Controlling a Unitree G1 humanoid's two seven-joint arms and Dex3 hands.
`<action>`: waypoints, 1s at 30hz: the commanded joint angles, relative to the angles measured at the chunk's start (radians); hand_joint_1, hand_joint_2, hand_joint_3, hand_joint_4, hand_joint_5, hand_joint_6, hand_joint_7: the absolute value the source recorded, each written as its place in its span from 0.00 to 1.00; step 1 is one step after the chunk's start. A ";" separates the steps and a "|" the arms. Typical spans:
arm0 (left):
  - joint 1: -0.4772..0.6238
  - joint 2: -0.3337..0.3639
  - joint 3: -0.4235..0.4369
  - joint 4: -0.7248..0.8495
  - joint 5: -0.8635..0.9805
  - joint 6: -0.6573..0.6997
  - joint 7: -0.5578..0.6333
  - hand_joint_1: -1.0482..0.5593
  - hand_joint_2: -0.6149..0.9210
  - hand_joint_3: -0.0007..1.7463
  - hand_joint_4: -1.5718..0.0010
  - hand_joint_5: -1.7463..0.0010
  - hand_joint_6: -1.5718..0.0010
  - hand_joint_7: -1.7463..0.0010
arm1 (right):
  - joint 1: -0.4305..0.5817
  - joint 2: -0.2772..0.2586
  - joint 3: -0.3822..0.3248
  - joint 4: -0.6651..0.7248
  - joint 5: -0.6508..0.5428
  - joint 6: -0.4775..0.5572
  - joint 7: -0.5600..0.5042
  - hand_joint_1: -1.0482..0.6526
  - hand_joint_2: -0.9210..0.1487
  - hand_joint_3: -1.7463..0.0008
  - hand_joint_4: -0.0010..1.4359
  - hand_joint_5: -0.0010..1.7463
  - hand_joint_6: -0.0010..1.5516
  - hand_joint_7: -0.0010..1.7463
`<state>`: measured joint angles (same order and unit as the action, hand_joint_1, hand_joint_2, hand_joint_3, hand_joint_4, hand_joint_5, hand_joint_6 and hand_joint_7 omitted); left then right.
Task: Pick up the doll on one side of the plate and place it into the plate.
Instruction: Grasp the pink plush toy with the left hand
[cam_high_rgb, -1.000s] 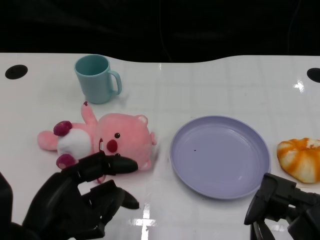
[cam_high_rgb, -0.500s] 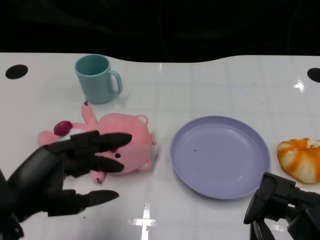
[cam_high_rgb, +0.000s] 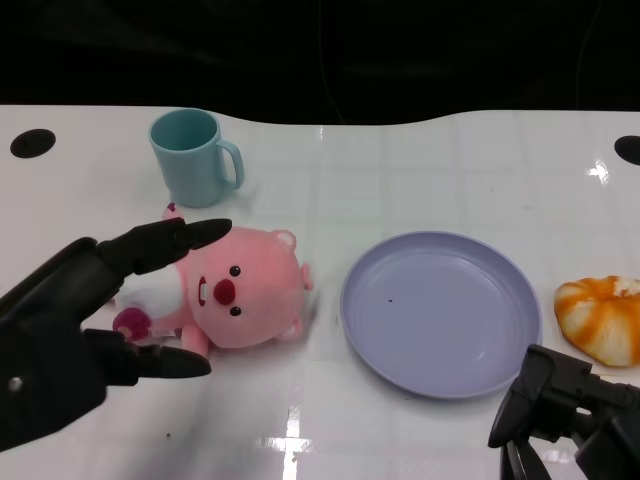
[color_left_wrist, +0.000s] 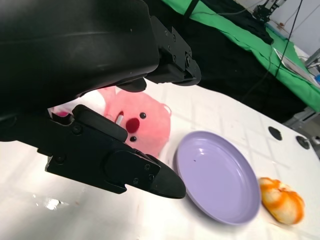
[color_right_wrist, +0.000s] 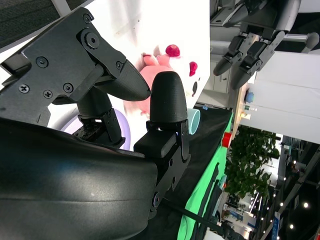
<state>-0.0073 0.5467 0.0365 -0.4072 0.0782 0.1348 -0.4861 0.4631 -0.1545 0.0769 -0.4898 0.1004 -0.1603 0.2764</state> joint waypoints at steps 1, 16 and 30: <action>-0.042 0.041 -0.025 0.013 0.107 -0.026 0.028 0.23 1.00 0.01 1.00 0.75 0.85 1.00 | 0.003 -0.007 -0.007 -0.014 0.001 0.004 -0.007 0.53 0.49 0.16 0.50 1.00 0.38 0.91; -0.185 0.024 -0.207 0.143 0.586 0.016 0.110 0.21 1.00 0.02 1.00 0.78 0.87 1.00 | 0.012 -0.013 -0.014 -0.016 0.014 0.001 -0.001 0.50 0.48 0.18 0.49 1.00 0.38 0.90; -0.368 -0.028 -0.357 0.494 0.776 0.016 0.175 0.21 1.00 0.02 0.99 0.79 0.86 1.00 | 0.019 -0.010 -0.004 -0.033 0.004 0.013 -0.008 0.49 0.46 0.21 0.48 1.00 0.38 0.89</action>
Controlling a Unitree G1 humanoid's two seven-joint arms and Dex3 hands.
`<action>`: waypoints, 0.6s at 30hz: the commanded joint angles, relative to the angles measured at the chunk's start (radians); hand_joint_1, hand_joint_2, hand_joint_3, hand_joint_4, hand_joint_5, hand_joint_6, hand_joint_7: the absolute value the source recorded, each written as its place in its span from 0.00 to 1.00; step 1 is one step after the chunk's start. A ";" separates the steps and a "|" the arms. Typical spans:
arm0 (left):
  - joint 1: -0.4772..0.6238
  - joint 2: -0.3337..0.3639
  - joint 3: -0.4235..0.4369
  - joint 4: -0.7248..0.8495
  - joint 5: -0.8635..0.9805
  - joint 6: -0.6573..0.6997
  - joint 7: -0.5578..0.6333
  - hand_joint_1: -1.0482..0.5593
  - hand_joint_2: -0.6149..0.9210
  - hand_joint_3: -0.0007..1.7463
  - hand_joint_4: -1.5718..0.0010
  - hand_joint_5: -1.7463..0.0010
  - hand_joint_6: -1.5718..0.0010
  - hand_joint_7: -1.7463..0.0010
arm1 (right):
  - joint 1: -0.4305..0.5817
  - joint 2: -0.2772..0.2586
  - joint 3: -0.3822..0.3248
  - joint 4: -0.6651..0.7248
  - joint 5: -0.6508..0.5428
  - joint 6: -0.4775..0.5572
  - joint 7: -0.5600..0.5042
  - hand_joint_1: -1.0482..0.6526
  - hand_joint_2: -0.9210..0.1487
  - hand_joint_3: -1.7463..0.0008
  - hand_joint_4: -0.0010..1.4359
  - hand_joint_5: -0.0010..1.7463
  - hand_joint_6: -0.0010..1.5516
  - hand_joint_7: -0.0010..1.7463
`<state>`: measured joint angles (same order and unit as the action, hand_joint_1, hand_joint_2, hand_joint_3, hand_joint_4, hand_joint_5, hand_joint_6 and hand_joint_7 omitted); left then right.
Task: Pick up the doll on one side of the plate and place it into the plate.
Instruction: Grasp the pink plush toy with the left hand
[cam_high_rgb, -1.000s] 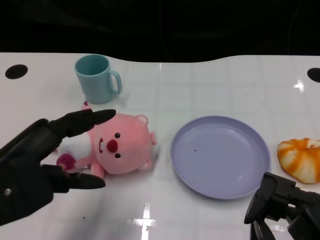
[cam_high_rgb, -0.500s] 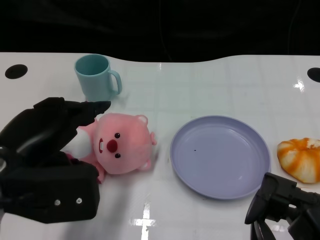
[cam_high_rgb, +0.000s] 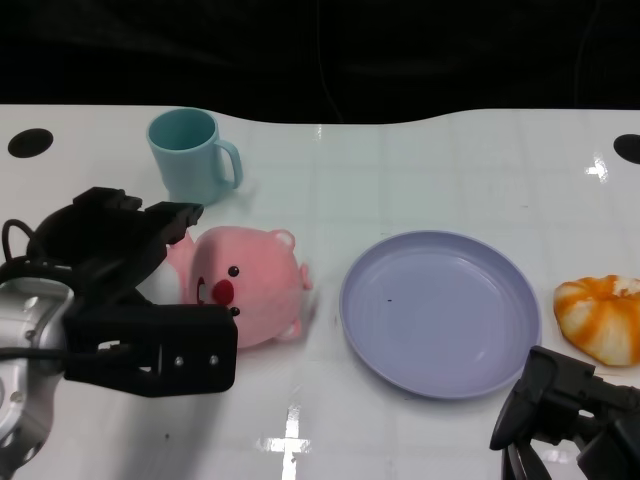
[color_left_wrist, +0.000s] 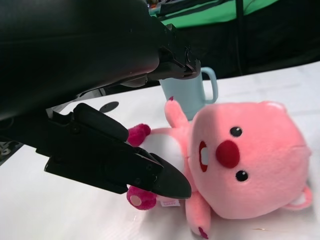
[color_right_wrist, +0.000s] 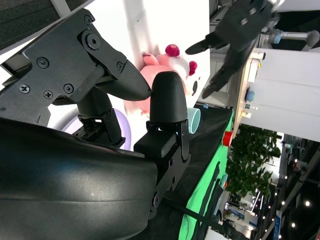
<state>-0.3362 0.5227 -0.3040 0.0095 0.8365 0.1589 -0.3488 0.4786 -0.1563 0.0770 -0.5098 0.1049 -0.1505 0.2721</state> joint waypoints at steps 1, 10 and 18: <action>-0.048 -0.006 -0.023 0.102 0.020 -0.012 0.047 0.21 1.00 0.02 0.99 0.80 0.86 1.00 | 0.004 -0.008 -0.003 -0.014 -0.001 0.003 -0.004 0.49 0.46 0.21 0.48 1.00 0.38 0.89; -0.178 -0.065 -0.087 0.406 0.009 -0.060 0.111 0.21 1.00 0.03 0.99 0.82 0.87 1.00 | 0.008 -0.009 -0.002 -0.021 -0.007 -0.002 -0.005 0.50 0.45 0.21 0.48 1.00 0.38 0.89; -0.293 -0.138 -0.162 0.718 0.003 -0.122 0.181 0.24 1.00 0.01 0.95 0.88 0.86 1.00 | 0.020 -0.010 -0.004 -0.033 0.001 0.000 -0.001 0.50 0.45 0.21 0.49 1.00 0.38 0.90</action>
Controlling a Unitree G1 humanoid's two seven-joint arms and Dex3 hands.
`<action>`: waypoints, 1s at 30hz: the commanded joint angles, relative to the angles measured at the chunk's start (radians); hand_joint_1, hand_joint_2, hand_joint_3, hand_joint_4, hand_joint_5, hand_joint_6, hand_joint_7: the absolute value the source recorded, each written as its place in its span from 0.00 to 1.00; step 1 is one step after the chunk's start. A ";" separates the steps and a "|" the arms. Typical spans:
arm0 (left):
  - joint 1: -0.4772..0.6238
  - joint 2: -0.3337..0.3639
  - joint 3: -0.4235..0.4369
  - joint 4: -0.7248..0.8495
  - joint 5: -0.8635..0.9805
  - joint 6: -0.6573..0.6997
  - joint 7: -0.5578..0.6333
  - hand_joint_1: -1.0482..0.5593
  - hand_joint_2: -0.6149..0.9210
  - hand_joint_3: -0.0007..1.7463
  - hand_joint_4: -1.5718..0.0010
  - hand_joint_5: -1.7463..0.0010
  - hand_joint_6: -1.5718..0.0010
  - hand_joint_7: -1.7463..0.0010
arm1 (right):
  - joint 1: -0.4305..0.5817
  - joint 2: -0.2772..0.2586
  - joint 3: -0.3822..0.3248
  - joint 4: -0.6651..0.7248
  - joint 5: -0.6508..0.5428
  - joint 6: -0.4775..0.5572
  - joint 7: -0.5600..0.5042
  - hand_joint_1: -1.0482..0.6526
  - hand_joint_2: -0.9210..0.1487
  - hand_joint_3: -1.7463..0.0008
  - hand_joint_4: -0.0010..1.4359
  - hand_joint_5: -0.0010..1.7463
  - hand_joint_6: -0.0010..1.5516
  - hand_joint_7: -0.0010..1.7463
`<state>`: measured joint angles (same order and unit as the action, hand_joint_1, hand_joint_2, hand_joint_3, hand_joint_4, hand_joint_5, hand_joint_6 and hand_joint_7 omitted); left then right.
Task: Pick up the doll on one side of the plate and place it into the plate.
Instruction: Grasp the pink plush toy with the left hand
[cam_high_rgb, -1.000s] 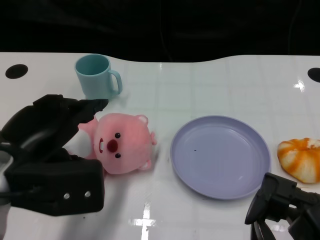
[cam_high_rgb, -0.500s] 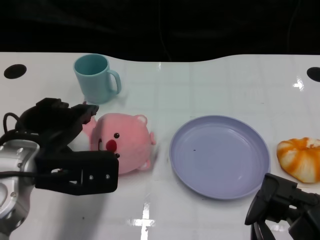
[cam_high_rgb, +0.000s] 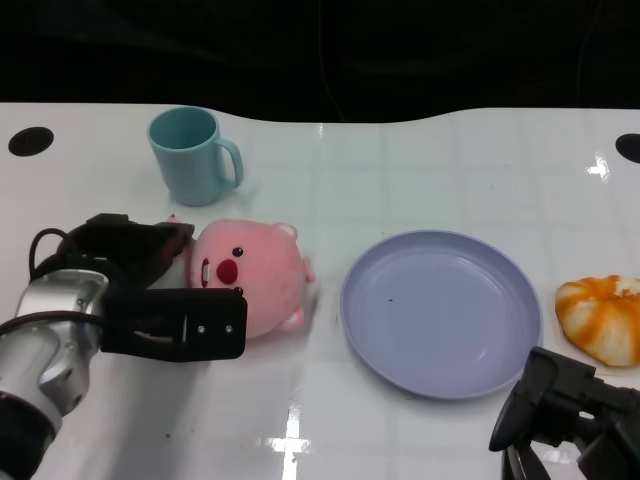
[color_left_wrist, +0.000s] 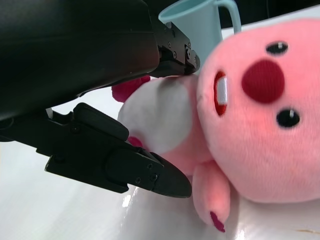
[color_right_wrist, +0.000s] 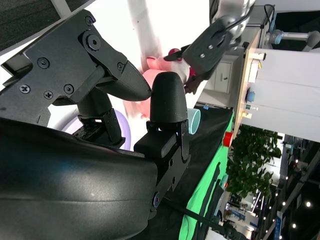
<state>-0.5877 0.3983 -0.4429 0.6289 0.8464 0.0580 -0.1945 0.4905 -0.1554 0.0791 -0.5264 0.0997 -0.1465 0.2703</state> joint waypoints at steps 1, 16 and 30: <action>-0.057 -0.023 -0.031 0.141 -0.008 -0.030 0.039 0.24 1.00 0.01 0.95 0.89 0.86 1.00 | 0.010 -0.011 -0.007 -0.016 0.005 -0.007 0.000 0.50 0.45 0.21 0.49 1.00 0.38 0.90; -0.193 -0.144 -0.119 0.553 -0.058 -0.076 0.094 0.30 1.00 0.03 0.76 0.93 0.73 0.98 | 0.029 -0.013 -0.011 -0.035 0.007 -0.009 0.002 0.50 0.44 0.22 0.48 1.00 0.37 0.90; -0.152 -0.136 -0.119 0.605 -0.090 -0.196 0.356 0.50 1.00 0.17 0.57 0.09 0.45 0.59 | 0.029 -0.014 -0.014 -0.032 0.005 -0.011 0.002 0.50 0.44 0.22 0.48 1.00 0.38 0.89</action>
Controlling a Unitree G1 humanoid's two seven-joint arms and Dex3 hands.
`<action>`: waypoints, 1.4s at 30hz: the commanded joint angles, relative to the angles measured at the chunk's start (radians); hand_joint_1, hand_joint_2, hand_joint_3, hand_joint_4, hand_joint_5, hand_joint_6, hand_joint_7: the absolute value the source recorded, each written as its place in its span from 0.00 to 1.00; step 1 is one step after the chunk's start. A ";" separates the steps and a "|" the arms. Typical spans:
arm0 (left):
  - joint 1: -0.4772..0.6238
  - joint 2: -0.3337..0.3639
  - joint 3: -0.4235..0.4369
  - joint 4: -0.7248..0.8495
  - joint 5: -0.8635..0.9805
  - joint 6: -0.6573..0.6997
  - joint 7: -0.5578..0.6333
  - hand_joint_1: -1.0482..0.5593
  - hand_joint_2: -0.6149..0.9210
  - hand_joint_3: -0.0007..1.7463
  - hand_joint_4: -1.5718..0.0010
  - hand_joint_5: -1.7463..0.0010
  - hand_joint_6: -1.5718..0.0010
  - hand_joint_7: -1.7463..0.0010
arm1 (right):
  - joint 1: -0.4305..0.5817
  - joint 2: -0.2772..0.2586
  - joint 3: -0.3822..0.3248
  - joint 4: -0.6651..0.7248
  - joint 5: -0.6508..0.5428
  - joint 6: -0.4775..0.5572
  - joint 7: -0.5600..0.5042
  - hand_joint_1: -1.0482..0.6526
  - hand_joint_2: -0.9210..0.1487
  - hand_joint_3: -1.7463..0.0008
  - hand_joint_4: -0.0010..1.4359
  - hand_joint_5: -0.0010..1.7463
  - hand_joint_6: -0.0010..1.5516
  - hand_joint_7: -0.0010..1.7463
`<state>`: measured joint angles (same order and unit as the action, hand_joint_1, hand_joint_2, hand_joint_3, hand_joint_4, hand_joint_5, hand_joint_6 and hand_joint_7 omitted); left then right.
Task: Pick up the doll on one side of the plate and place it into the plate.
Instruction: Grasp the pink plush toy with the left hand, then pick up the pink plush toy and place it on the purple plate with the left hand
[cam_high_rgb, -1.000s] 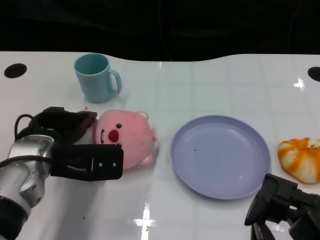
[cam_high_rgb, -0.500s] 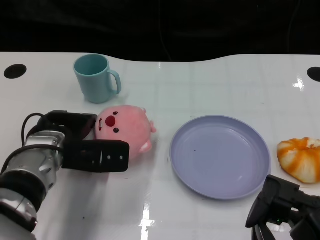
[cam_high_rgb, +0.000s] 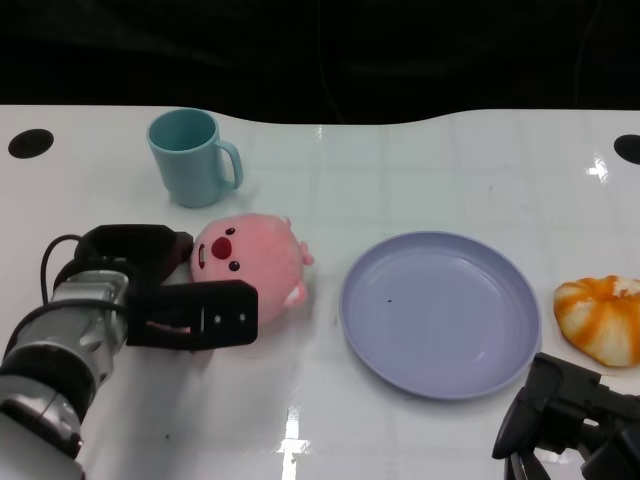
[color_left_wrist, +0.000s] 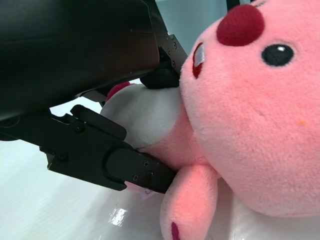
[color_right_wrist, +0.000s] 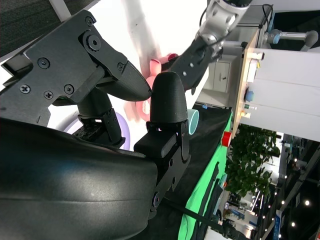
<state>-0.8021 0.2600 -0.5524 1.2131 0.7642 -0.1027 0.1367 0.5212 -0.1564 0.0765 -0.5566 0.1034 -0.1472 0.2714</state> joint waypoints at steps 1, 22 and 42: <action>0.068 0.008 -0.005 0.012 -0.012 -0.050 0.060 0.50 1.00 0.17 0.57 0.05 0.47 0.54 | -0.004 -0.013 -0.012 0.002 0.000 -0.014 0.001 0.50 0.44 0.22 0.48 1.00 0.38 0.89; 0.152 0.111 0.085 -0.234 -0.073 -0.186 0.221 0.54 0.76 0.52 0.45 0.00 0.61 0.00 | -0.037 -0.003 -0.005 0.045 0.003 -0.009 -0.004 0.51 0.44 0.21 0.49 1.00 0.38 0.89; 0.263 0.103 0.211 -0.688 -0.160 -0.006 -0.013 0.54 0.70 0.68 0.40 0.00 0.54 0.00 | -0.033 -0.013 -0.017 0.047 0.011 -0.023 0.006 0.49 0.45 0.21 0.49 1.00 0.38 0.89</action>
<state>-0.5319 0.3653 -0.3540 0.5633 0.6152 -0.1314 0.1484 0.4858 -0.1554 0.0752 -0.5117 0.1067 -0.1573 0.2746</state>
